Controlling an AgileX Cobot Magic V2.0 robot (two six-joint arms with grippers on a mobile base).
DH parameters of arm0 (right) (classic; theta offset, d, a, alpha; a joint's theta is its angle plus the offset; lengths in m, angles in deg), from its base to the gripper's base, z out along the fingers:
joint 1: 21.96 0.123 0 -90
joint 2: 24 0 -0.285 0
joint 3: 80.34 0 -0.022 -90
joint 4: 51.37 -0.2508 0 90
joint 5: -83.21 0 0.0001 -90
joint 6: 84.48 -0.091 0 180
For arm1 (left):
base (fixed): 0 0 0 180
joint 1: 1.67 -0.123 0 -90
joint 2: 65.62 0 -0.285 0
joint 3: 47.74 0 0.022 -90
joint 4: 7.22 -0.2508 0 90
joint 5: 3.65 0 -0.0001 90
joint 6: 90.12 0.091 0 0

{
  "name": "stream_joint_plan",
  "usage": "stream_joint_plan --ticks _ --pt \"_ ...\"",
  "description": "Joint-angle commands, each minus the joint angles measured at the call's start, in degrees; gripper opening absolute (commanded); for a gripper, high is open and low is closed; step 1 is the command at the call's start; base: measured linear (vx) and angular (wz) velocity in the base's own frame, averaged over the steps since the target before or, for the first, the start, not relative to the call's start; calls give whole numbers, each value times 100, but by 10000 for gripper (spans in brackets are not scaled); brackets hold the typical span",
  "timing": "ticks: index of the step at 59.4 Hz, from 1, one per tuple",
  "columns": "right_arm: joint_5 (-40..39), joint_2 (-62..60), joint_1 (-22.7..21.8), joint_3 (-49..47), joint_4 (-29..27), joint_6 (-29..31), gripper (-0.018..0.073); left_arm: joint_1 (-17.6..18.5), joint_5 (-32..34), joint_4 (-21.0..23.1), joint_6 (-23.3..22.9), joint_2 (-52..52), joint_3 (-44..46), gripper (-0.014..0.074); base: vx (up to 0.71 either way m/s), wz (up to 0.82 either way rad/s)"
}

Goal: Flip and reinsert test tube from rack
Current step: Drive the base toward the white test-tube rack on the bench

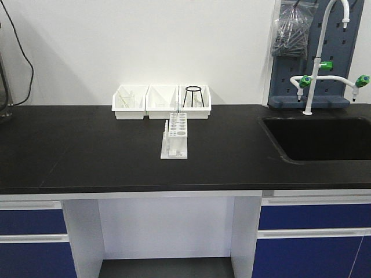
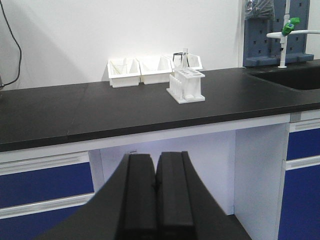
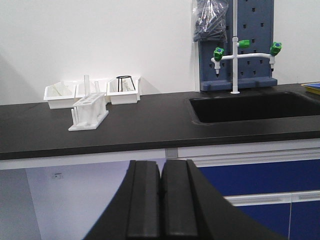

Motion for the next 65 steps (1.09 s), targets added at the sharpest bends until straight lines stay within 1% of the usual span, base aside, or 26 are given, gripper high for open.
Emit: stream_joint_plan --ticks 1,34,65 --pt "-474 -79 -26 12 46 11 -11 1 464 0 -13 44 34 -6 0 0" --pt "-474 -79 -26 12 46 11 -11 1 464 0 -13 44 34 -6 7 1" --pt "-474 -79 -26 12 46 11 -11 1 464 0 -13 44 34 -6 34 5"
